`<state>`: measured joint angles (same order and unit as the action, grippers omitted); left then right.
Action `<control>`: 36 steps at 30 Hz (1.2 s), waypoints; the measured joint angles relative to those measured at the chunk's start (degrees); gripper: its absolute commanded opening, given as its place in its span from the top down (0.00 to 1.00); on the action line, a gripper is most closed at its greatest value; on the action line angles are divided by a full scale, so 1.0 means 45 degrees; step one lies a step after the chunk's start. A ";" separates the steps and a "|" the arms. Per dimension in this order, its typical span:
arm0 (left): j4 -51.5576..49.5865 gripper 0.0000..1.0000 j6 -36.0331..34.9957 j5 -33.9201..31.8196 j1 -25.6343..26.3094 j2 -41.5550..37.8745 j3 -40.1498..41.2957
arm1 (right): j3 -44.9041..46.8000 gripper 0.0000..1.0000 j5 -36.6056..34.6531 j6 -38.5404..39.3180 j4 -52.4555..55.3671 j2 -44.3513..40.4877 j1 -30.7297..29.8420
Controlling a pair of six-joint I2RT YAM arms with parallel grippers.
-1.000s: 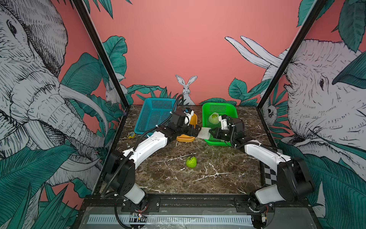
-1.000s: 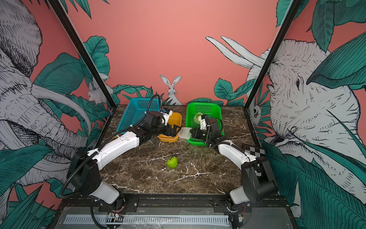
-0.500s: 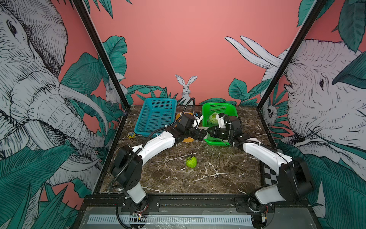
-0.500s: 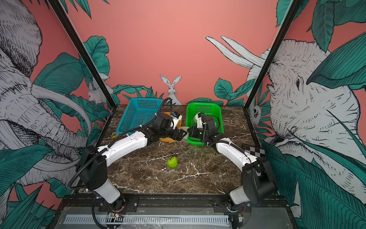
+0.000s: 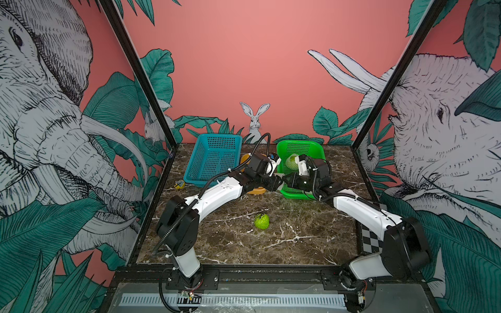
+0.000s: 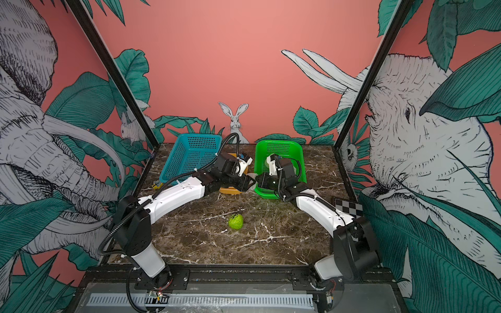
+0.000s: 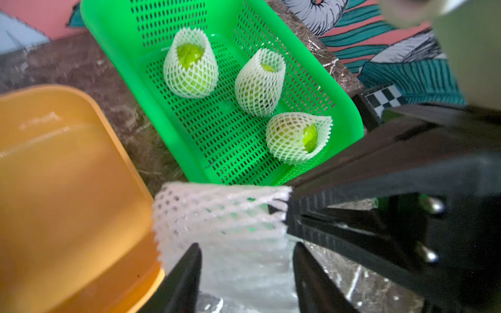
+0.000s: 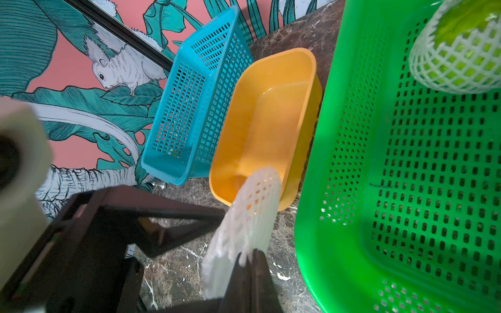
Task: Sleeve custard apples in foam nets
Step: Open the foam net.
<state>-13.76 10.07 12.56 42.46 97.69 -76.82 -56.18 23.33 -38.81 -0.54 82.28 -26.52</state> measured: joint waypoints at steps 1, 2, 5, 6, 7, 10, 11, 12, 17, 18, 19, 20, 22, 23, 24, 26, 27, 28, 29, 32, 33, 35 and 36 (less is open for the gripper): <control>-0.0058 0.64 -0.0068 -0.0092 0.0000 0.0034 -0.0015 | 0.0000 1.00 0.0010 0.0000 0.0005 -0.0044 0.0000; -0.0107 0.67 -0.0102 -0.0155 0.0000 0.0058 -0.0024 | 0.0000 1.00 0.0015 0.0000 0.0010 -0.0083 0.0000; -0.0369 0.75 -0.0223 -0.0486 0.0000 0.0146 -0.0146 | 0.0000 1.00 0.0015 0.0005 0.0010 -0.0146 0.0000; -0.0437 0.80 -0.0272 -0.0597 0.0000 0.0180 -0.0219 | 0.0000 1.00 0.0005 0.0015 0.0044 -0.0146 0.0000; -0.0476 0.86 -0.0335 -0.0661 0.0000 0.0194 -0.0257 | 0.0000 1.00 0.0000 0.0053 0.0126 -0.0146 0.0000; -0.0627 1.00 -0.0427 -0.0962 0.0000 0.0194 -0.0330 | 0.0000 1.00 -0.0073 0.0257 0.0476 -0.0141 0.0000; -0.0656 1.00 -0.0437 -0.1049 0.0000 0.0194 -0.0345 | 0.0000 1.00 -0.0107 0.0355 0.0607 -0.0141 0.0000; -0.0690 1.00 -0.0442 -0.1117 0.0000 0.0194 -0.0359 | -0.0005 1.00 -0.0146 0.0437 0.0738 -0.0141 0.0000; -0.0690 1.00 -0.0287 -0.1161 0.0000 0.0194 -0.0374 | 0.0000 1.00 -0.0121 0.0656 0.1098 -0.0097 -0.0034; -0.0685 1.00 -0.0209 -0.1059 0.0000 0.0194 -0.0374 | 0.0000 1.00 -0.0087 0.0651 0.1064 -0.0068 -0.0039; -0.0680 1.00 -0.0117 -0.0928 0.0000 0.0194 -0.0374 | 0.0000 0.94 -0.0049 0.0627 0.0981 -0.0019 -0.0053; -0.0665 1.00 -0.0019 -0.0787 0.0000 0.0194 -0.0374 | 0.0000 0.90 -0.0005 0.0588 0.0874 0.0029 -0.0073; -0.0554 1.00 0.0248 -0.0476 0.0010 0.0199 -0.0374 | 0.0000 0.79 0.0146 0.0413 0.0568 0.0155 -0.0117; -0.0495 1.00 0.0359 -0.0364 0.0024 0.0199 -0.0374 | 0.0000 0.76 0.0233 0.0364 0.0389 0.0219 -0.0136; -0.0442 1.00 0.0476 -0.0248 0.0039 0.0199 -0.0374 | 0.0000 0.72 0.0301 0.0267 0.0175 0.0287 -0.0160; -0.0340 1.00 0.0646 -0.0155 0.0063 0.0199 -0.0369 | 0.0000 0.66 0.0398 0.0165 -0.0107 0.0408 -0.0194; -0.0311 1.00 0.0704 -0.0155 0.0068 0.0199 -0.0369 | 0.0000 0.64 0.0427 0.0097 -0.0141 0.0452 -0.0194; -0.0291 1.00 0.0772 -0.0136 0.0053 0.0199 -0.0359 | 0.0000 0.64 0.0432 0.0049 -0.0199 0.0505 -0.0194; -0.0282 1.00 0.0826 -0.0151 0.0039 0.0199 -0.0340 | 0.0000 0.64 0.0437 0.0044 -0.0253 0.0568 -0.0194; -0.0267 1.00 0.0913 -0.0199 0.0034 0.0199 -0.0219 | 0.0000 0.68 0.0384 0.0044 -0.0214 0.0709 -0.0214; -0.0267 1.00 0.0928 -0.0194 0.0034 0.0199 -0.0194 | 0.0000 0.71 0.0291 0.0058 -0.0146 0.0733 -0.0223; -0.0257 1.00 0.0957 -0.0185 0.0053 0.0199 -0.0175 | 0.0000 0.79 -0.0024 0.0151 0.0010 0.0782 -0.0262; -0.0243 1.00 0.0952 -0.0175 0.0063 0.0199 -0.0175 | 0.0000 0.84 -0.0253 0.0209 0.0151 0.0792 -0.0282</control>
<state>-14.85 14.35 11.77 42.74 98.59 -77.60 -56.18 22.20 -37.87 0.14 85.84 -27.79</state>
